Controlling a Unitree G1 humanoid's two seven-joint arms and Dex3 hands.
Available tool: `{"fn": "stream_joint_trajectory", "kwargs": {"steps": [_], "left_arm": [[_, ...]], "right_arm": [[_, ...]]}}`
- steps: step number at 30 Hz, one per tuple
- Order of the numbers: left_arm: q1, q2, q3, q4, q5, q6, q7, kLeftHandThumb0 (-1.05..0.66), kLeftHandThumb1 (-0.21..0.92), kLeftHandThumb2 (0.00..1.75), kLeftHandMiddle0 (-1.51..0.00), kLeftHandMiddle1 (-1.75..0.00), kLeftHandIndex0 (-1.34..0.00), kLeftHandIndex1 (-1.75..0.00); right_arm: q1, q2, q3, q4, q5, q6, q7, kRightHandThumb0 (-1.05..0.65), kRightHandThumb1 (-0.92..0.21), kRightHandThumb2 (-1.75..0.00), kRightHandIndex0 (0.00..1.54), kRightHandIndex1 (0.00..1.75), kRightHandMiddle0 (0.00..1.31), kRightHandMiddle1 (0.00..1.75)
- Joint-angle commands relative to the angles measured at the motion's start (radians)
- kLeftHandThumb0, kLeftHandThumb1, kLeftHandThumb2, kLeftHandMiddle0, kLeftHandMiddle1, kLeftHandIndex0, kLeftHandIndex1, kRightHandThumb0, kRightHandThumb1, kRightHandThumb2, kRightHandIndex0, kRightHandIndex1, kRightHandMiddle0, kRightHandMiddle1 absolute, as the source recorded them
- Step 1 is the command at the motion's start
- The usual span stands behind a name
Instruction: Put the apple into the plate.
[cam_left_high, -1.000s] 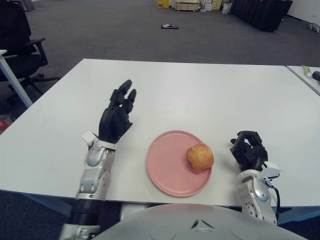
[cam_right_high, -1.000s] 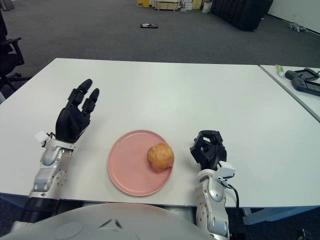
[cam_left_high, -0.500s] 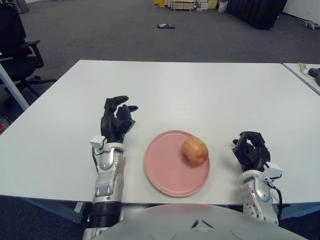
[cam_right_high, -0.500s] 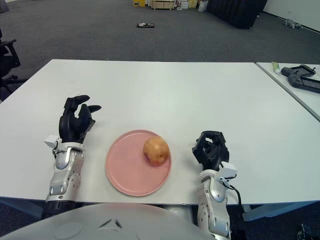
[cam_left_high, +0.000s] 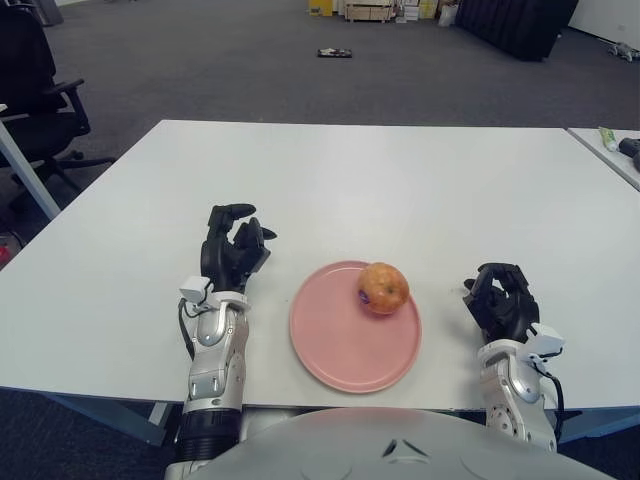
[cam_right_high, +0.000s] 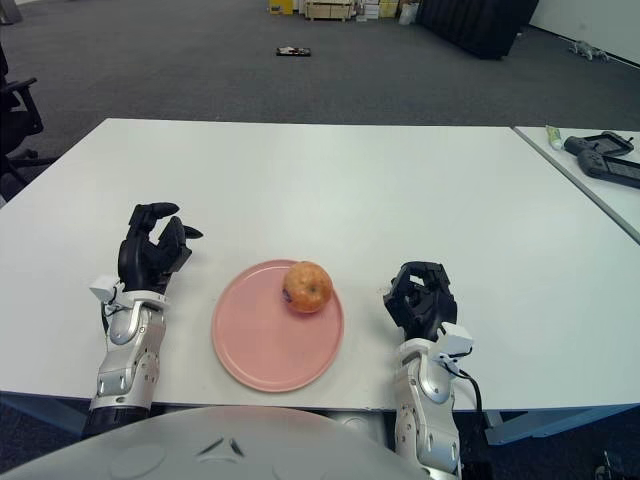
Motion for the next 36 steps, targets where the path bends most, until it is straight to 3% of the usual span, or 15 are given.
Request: {"fn": "stream_joint_trajectory", "kwargs": {"steps": [1, 19, 36], "left_arm": [[0.006, 0.006, 0.004, 0.016, 0.015, 0.011, -0.009, -0.38, 0.71, 0.82, -0.73, -1.75, -0.32, -1.75], [0.013, 0.021, 0.004, 0.116, 0.052, -0.044, -0.069, -0.38, 0.72, 0.8, -0.77, -1.75, -0.31, -1.75], [0.013, 0.024, 0.003, 0.191, 0.082, -0.047, -0.083, -0.38, 0.69, 0.84, -0.75, -1.75, -0.33, -1.75]], "right_arm": [[-0.023, 0.033, -0.001, -0.003, 0.013, 0.018, -0.006, -0.4, -0.61, -0.96, 0.77, 1.75, 0.39, 1.75], [-0.028, 0.023, 0.003, -0.005, 0.009, 0.015, 0.007, -0.4, -0.61, -0.95, 0.76, 1.75, 0.39, 1.75], [-0.029, 0.023, 0.008, -0.014, 0.011, 0.017, 0.016, -0.4, -0.59, -0.97, 0.79, 1.75, 0.4, 1.75]]}}
